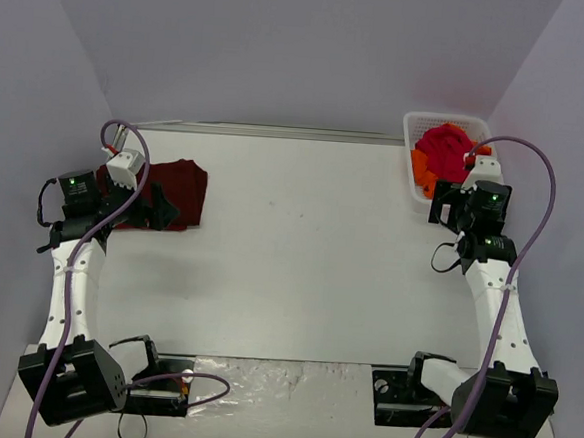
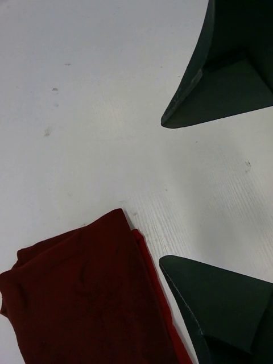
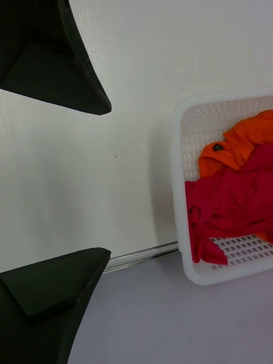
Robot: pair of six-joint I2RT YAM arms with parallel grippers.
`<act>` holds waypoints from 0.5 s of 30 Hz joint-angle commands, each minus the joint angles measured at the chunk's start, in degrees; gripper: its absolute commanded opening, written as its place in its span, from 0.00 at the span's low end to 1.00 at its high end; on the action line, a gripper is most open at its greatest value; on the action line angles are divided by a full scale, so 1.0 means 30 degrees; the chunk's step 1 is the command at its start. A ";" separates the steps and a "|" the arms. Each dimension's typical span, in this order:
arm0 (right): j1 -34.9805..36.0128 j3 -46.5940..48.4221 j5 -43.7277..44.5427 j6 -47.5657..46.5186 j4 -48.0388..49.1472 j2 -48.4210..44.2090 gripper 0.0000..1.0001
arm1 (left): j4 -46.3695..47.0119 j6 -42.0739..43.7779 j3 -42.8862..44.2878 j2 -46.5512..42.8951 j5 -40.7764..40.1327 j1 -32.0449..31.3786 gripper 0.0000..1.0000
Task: Fold and stack the t-shirts
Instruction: Grab crumpled tshirt from bin with the right arm
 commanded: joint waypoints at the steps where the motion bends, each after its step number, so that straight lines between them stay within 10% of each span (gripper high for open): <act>1: 0.0034 -0.0469 -0.0363 0.0202 0.1563 -0.0914 1.00 | 0.0079 0.0709 -0.0118 -0.0377 0.0108 0.0094 0.94; 15: 0.0035 0.2505 -0.0139 -0.2638 0.1831 0.2066 1.00 | -0.0800 0.1998 0.0204 -0.0700 -0.0451 0.0094 0.94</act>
